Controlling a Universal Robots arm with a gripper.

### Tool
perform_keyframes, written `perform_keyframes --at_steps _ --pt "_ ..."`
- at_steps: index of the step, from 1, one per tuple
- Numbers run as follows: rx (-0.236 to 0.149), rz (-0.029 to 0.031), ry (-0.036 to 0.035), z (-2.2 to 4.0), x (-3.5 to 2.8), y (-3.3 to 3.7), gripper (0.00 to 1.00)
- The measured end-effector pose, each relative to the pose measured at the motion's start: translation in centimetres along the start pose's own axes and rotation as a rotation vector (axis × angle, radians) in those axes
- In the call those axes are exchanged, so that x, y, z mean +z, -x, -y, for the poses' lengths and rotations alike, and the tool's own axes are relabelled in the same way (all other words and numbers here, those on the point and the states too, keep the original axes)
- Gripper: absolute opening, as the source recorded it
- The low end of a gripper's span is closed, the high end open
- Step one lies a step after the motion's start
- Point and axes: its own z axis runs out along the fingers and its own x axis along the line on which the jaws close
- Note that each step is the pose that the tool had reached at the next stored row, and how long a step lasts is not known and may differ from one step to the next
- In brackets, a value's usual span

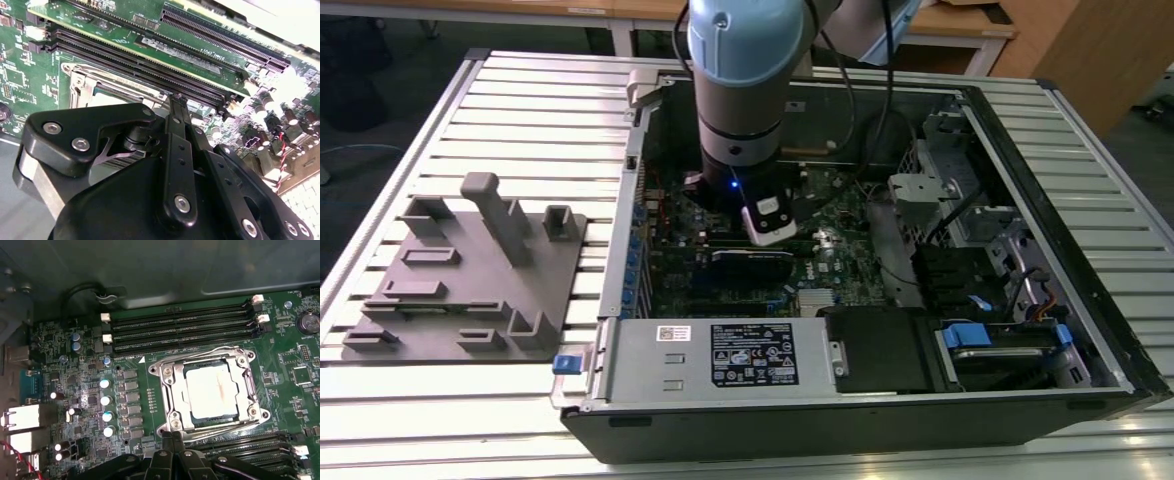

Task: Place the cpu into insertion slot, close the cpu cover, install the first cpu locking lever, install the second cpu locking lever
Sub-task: 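Install the second cpu locking lever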

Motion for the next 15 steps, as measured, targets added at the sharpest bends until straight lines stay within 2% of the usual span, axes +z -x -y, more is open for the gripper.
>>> perform_keyframes --at_steps 4,10,12,15 --pt "0.001 -0.0022 0.0142 0.07 0.23 -0.01 0.11" --pt "0.001 -0.0045 0.0298 0.2 0.68 -0.07 0.11" --pt "0.002 -0.0048 0.0328 0.26 0.81 -0.08 0.11" --pt "0.002 -0.0052 0.0327 0.35 0.93 -0.1 0.11"
